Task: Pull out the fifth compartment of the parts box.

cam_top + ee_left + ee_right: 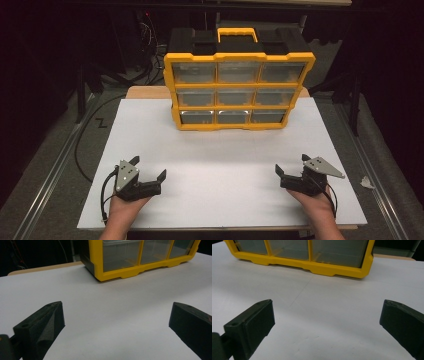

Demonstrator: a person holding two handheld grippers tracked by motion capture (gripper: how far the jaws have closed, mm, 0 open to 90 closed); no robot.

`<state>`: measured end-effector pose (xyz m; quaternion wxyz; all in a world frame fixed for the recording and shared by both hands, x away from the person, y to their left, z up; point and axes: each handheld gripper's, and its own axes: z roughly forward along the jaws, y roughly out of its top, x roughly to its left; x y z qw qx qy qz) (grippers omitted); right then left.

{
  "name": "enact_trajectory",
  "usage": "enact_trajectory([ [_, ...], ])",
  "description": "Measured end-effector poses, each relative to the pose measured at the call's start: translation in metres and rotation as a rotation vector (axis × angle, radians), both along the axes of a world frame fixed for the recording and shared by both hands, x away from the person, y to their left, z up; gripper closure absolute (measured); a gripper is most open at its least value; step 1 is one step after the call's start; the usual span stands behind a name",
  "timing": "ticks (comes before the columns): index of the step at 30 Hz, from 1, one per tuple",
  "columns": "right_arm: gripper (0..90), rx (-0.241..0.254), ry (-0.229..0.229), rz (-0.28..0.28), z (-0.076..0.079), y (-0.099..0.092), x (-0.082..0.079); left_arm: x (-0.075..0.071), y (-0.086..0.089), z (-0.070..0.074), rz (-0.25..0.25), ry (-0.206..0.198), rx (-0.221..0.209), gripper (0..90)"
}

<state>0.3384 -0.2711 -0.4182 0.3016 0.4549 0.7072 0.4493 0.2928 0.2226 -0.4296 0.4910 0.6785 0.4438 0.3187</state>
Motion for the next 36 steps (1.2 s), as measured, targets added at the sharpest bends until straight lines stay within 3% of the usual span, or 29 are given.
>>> enact_trajectory([
  [19, 1.0, -0.027, -0.023, 0.001, -0.001, 0.005, 0.001, 0.003, -0.002, -0.001, -0.015, -0.004, 0.000, 0.5],
  [28, 1.0, -0.039, -0.029, -0.011, -0.005, 0.015, 0.018, 0.005, -0.003, -0.001, -0.018, -0.012, -0.004, 0.1],
  [36, 1.0, -0.078, -0.016, -0.013, -0.009, 0.025, 0.037, 0.005, -0.005, -0.002, -0.018, -0.011, -0.002, 0.2],
])
